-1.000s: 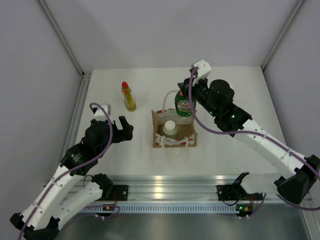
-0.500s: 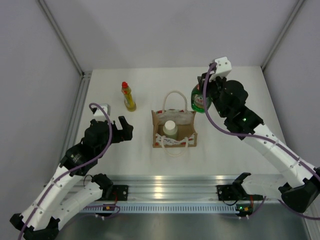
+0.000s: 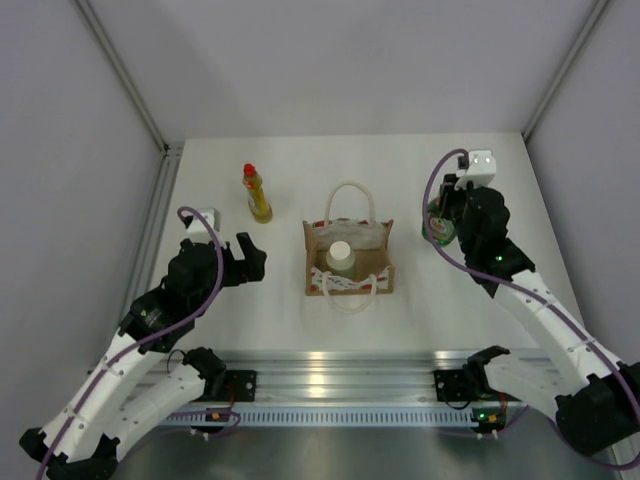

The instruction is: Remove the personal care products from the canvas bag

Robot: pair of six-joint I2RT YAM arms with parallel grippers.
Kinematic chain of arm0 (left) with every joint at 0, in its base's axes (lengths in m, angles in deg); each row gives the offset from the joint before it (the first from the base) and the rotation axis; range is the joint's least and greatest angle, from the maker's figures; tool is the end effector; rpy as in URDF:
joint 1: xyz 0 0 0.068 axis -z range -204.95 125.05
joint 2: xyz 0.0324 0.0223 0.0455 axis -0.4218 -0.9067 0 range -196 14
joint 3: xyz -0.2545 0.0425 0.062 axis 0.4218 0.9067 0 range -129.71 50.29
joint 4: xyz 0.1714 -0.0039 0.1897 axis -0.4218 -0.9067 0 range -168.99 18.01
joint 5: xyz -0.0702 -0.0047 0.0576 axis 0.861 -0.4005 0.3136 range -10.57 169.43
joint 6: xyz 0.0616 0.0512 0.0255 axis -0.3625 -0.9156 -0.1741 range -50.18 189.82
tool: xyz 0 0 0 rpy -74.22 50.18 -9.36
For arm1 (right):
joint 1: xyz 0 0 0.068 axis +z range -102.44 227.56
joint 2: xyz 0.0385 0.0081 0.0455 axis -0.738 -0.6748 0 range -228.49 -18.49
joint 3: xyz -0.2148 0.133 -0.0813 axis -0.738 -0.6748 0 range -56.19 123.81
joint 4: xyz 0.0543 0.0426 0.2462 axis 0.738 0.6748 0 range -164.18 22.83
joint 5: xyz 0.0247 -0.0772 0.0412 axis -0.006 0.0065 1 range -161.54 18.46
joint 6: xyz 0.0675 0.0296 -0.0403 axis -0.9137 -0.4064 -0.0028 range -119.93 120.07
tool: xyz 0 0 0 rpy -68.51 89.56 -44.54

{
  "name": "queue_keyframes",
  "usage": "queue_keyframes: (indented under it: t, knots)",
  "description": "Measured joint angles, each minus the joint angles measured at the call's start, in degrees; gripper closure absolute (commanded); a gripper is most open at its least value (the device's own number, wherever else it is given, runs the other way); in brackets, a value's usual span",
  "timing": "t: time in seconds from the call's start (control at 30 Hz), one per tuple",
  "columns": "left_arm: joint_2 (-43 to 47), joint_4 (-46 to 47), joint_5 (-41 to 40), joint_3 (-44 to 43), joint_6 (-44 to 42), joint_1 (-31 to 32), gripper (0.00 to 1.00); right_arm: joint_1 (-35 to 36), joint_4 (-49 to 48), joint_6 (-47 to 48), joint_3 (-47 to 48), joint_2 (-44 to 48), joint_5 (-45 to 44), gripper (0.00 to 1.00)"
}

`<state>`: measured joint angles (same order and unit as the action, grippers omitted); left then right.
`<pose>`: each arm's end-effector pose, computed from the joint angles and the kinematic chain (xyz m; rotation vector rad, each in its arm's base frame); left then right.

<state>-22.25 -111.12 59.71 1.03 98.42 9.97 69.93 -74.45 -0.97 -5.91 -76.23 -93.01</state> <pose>0.1464 -0.0719 0.3141 -0.1062 2.0138 -0.3615 0.2591 0.0775 0.3410 -0.0344 1.6871 -0.0113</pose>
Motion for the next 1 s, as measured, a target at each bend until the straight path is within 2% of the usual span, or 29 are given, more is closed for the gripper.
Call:
queue_keyframes:
  t: [0.4,0.63,0.67,0.7,0.73,0.8,0.83,0.93,1.0]
  knots:
    - [0.0,0.0,0.8,0.0,0.0,0.0,0.02,-2.8,-8.8,-1.0,-14.6,1.6,3.0,1.00]
    - [-0.4,0.0,0.8,0.0,0.0,0.0,0.02,-3.1,-12.7,-1.7,-19.2,2.6,4.0,0.98]
    - [-0.4,0.0,0.8,0.0,0.0,0.0,0.02,-3.1,-13.0,-1.8,-19.5,2.7,4.0,0.90]
    - [-0.4,0.0,0.8,0.0,0.0,0.0,0.02,-3.1,-13.6,-2.1,-19.8,2.8,4.0,0.77]
    - [-0.4,0.0,0.8,0.0,0.0,0.0,0.02,-3.2,-13.7,-2.3,-20.0,3.0,4.0,0.49]
    - [-0.4,0.0,0.9,0.0,0.0,0.0,0.02,-3.2,-15.0,-3.2,-20.5,3.3,3.9,0.32]
    - [-0.4,0.0,0.9,0.0,0.0,0.0,0.02,-3.2,-15.7,-3.6,-20.6,3.7,3.7,0.21]
    - [-0.4,0.0,0.9,0.0,0.0,0.0,0.02,-3.4,-18.5,-4.4,-20.6,4.9,3.4,0.08]
    - [-0.4,0.0,1.0,0.0,0.0,0.0,0.02,-3.4,-19.5,-4.8,-20.6,5.4,3.3,0.07]
